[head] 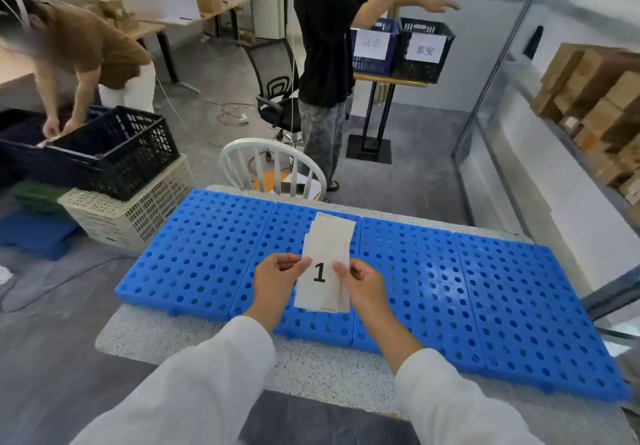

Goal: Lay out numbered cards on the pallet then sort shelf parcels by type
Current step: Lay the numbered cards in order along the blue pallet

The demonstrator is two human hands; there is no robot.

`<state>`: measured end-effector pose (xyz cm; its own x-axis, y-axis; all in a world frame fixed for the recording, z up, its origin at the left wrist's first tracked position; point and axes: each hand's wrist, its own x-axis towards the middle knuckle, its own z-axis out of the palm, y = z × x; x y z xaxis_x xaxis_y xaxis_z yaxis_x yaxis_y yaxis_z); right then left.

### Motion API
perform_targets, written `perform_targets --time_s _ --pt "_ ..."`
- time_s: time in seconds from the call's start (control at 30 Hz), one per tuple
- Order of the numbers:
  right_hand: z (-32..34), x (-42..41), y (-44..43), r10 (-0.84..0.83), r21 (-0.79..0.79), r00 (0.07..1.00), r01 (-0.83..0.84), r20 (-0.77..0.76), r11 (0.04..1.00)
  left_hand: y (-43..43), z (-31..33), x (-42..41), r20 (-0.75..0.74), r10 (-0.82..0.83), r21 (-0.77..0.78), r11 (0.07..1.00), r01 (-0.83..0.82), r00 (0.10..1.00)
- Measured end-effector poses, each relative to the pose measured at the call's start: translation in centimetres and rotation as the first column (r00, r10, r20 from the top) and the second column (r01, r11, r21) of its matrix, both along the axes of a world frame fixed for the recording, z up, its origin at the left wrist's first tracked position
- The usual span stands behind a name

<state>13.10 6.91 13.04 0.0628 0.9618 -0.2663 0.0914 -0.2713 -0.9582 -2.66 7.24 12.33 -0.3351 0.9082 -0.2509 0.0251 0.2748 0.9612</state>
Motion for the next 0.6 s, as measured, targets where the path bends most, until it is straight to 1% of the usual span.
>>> perform_targets --time_s 0.13,0.3,0.4,0.6 --pt "-0.1 -3.6 2.0 0.016 -0.031 1.000 -0.016 -0.004 0.999 1.8 -0.9 -3.7 0.011 -0.010 0.002 1.000 0.010 1.000" --pt "-1.1 -8.1 5.2 -0.004 -0.062 0.998 0.008 0.056 0.998 4.8 -2.1 -8.7 -0.022 -0.004 0.000 1.000 0.004 1.000" --pt "-1.4 -10.9 7.5 -0.009 -0.093 0.997 0.016 0.072 0.996 7.1 -2.7 -11.9 -0.017 -0.009 -0.008 1.000 0.009 1.000" --pt "-2.8 -15.7 10.6 -0.039 -0.114 0.990 0.054 0.134 0.992 10.1 -4.2 -18.4 -0.043 -0.067 -0.043 0.997 0.066 0.997"
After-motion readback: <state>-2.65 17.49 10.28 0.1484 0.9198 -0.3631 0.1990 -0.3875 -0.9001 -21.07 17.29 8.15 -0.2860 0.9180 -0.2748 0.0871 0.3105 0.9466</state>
